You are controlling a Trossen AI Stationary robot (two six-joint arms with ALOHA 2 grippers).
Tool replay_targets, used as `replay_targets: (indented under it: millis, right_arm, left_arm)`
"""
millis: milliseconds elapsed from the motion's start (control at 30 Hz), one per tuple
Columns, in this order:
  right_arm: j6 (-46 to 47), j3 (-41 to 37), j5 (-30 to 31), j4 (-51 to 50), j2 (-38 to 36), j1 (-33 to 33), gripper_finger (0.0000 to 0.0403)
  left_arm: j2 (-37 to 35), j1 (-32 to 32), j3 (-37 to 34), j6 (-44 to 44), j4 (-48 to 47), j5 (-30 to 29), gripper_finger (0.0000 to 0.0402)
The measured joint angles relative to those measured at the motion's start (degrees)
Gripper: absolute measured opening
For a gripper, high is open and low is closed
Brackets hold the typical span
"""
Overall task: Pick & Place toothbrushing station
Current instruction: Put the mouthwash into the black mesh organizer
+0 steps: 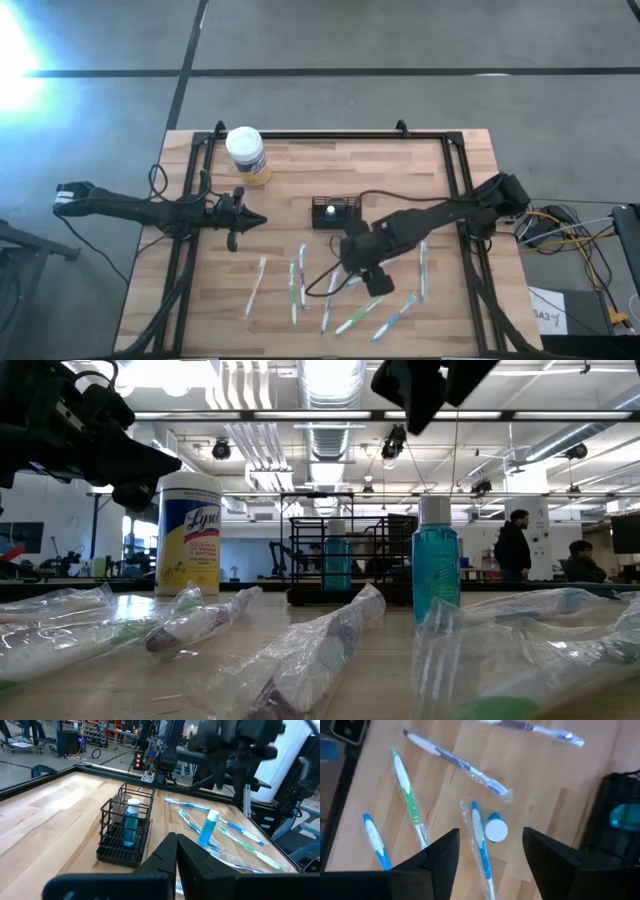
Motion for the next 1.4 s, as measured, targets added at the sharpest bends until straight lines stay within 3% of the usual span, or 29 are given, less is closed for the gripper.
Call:
replay_targets:
  millis: [533, 1400]
  right_arm:
    - [-1.82, -0.24, 0.14, 0.96, 6.18, 0.05, 0.0221]
    - [-2.06, -4.57, 1.62, 5.48, 6.73, 0.01, 0.0219]
  left_arm:
    - [-0.01, 0.0, 0.0, -0.33, -0.78, -0.01, 0.001]
    - [0.0, 0.0, 0.0, -0.11, -0.87, 0.01, 0.001]
